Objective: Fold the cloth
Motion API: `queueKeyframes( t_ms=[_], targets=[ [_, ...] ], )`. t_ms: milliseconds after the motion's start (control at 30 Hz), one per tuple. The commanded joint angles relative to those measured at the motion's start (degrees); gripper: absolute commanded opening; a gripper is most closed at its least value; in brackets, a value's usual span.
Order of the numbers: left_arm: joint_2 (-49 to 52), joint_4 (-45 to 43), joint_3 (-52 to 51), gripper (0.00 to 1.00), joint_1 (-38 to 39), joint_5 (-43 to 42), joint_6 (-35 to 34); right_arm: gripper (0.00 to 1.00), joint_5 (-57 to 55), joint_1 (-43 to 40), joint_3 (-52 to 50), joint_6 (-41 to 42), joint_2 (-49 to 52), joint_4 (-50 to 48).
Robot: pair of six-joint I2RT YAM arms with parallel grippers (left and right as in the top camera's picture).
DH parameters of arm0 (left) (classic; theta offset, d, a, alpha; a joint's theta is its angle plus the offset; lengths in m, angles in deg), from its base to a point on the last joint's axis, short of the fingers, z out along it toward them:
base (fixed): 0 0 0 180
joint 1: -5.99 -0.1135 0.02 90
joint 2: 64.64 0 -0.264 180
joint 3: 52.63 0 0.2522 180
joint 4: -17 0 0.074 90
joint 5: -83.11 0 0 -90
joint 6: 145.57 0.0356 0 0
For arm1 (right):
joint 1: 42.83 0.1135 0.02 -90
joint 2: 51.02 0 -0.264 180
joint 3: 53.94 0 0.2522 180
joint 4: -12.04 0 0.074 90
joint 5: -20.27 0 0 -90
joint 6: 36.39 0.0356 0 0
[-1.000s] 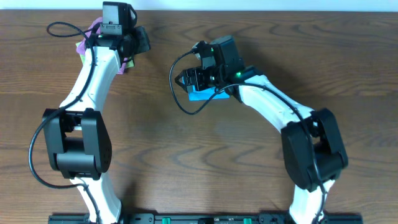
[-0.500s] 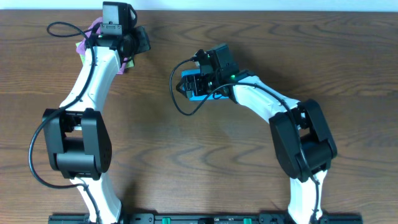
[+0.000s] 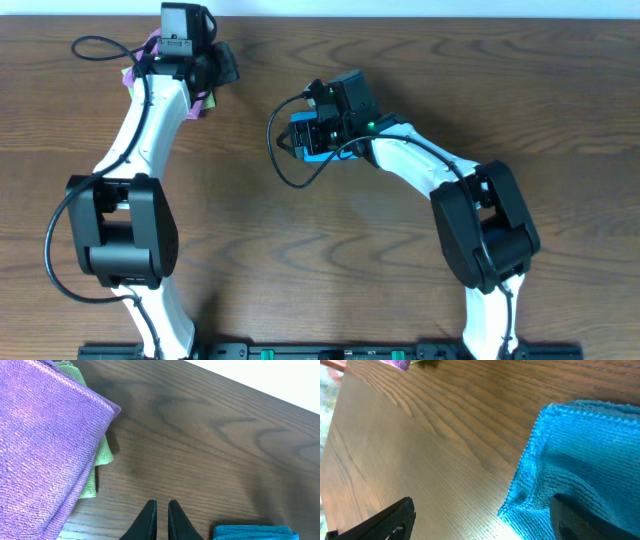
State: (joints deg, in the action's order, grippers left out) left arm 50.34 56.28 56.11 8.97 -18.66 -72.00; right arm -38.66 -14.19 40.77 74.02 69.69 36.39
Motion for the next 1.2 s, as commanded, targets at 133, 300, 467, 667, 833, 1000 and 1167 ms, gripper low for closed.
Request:
queueKeyframes(
  t_ms=[133,300,467,667,833,1000,1167],
  targets=[
    [-1.75,-0.44,1.68,0.1,-0.74,0.37,1.05,0.87,0.85,3.32,0.92,1.03,2.27,-0.76],
    [-1.75,-0.61,1.68,0.1,-1.16,0.37,1.05,0.88,0.85,4.44,0.92,1.01,3.08,-0.74],
    [-1.75,-0.7,1.68,0.1,-2.1,0.35,1.03,0.86,2.43,3.85,1.88,0.94,3.04,-0.98],
    [-2.14,-0.68,1.68,0.09,-3.26,0.13,1.03,0.85,9.75,3.34,5.55,0.13,2.8,-0.61],
    [-3.08,-0.7,1.68,0.1,-4.02,0.13,1.03,0.84,8.24,3.41,9.6,-1.2,1.64,2.89],
    [-3.76,-0.68,1.68,0.1,-4.13,0.13,1.03,0.88,-0.28,2.64,12.24,-1.18,1.2,7.3],
    [-3.78,-0.68,1.68,0.11,-4.15,0.13,1.05,0.89,-4.9,1.31,12.24,-1.18,1.2,9.81]
  ],
)
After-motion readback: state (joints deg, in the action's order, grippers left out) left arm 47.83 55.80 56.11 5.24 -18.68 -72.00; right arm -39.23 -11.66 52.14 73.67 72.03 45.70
